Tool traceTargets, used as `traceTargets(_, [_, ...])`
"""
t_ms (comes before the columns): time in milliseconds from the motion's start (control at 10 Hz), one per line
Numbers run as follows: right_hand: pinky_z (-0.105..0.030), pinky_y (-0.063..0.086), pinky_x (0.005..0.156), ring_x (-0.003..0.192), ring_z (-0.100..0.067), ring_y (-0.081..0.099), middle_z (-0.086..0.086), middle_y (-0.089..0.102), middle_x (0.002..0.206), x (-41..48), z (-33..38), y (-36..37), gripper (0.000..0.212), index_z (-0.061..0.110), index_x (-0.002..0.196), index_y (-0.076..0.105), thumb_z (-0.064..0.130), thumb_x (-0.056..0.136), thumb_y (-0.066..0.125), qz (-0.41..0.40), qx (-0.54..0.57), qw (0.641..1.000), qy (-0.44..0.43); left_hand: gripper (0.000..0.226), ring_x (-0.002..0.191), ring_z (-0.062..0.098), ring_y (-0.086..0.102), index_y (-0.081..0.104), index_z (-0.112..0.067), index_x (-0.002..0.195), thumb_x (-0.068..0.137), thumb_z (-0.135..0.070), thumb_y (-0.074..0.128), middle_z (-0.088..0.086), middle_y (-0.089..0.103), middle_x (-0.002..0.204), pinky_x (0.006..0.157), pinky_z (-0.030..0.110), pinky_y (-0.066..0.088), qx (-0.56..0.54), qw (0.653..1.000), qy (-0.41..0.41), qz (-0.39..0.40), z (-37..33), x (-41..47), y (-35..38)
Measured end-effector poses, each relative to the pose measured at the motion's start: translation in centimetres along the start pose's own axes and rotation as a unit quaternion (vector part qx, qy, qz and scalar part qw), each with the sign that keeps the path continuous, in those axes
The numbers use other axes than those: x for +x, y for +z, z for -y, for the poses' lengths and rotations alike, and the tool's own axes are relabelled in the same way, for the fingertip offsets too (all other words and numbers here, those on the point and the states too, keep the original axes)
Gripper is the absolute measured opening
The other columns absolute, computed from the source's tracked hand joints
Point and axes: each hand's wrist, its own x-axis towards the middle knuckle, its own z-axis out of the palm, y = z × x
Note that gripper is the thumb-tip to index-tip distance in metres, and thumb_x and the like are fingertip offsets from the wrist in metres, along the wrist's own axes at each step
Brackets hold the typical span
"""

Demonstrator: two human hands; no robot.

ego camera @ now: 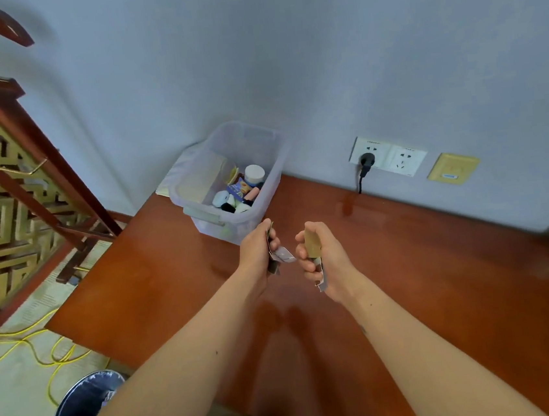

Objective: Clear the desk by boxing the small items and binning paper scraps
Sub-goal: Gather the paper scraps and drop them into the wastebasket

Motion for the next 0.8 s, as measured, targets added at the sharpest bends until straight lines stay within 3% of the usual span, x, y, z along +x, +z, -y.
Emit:
traceTargets(200, [-0.018, 0.016, 0.036, 0.041, -0.012, 0.028, -0.002, 0.045, 0.058, 1.4, -0.5, 1.2, 0.047, 0.012, 0.088, 0.053, 0.057, 0.092, 0.044, 0.055, -0.05, 0.997, 0.012, 0.036, 0.048, 0.013, 0.034, 0.045, -0.02, 0.063, 0.096, -0.031, 0.047, -0.006, 0.041, 0.046, 0.049, 0.027, 0.028, -0.019, 0.997, 0.035, -0.068, -0.1, -1.3, -1.8])
traceTargets(400, [-0.014, 0.016, 0.036, 0.039, -0.011, 0.027, 0.002, 0.036, 0.053, 2.0, -2.1, 5.4, 0.058, 0.014, 0.079, 0.051, 0.069, 0.089, 0.037, 0.129, -0.108, 0.983, 0.072, 0.036, 0.045, 0.014, 0.035, 0.045, -0.02, 0.061, 0.095, -0.034, 0.049, -0.006, 0.042, 0.049, 0.048, 0.026, 0.026, -0.046, 0.985, 0.064, -0.155, 0.4, -3.5, -6.8])
traceTargets(800, [-0.017, 0.021, 0.031, 0.034, -0.005, 0.033, 0.007, 0.043, 0.049, 3.2, -9.6, 20.3, 0.057, 0.018, 0.076, 0.051, 0.065, 0.095, 0.025, 0.308, -0.214, 0.917, 0.132, 0.038, 0.048, 0.012, 0.04, 0.049, -0.02, 0.06, 0.095, -0.033, 0.051, -0.005, 0.046, 0.05, 0.051, 0.026, 0.035, -0.168, 0.934, 0.073, -0.307, 0.4, -7.0, -23.2])
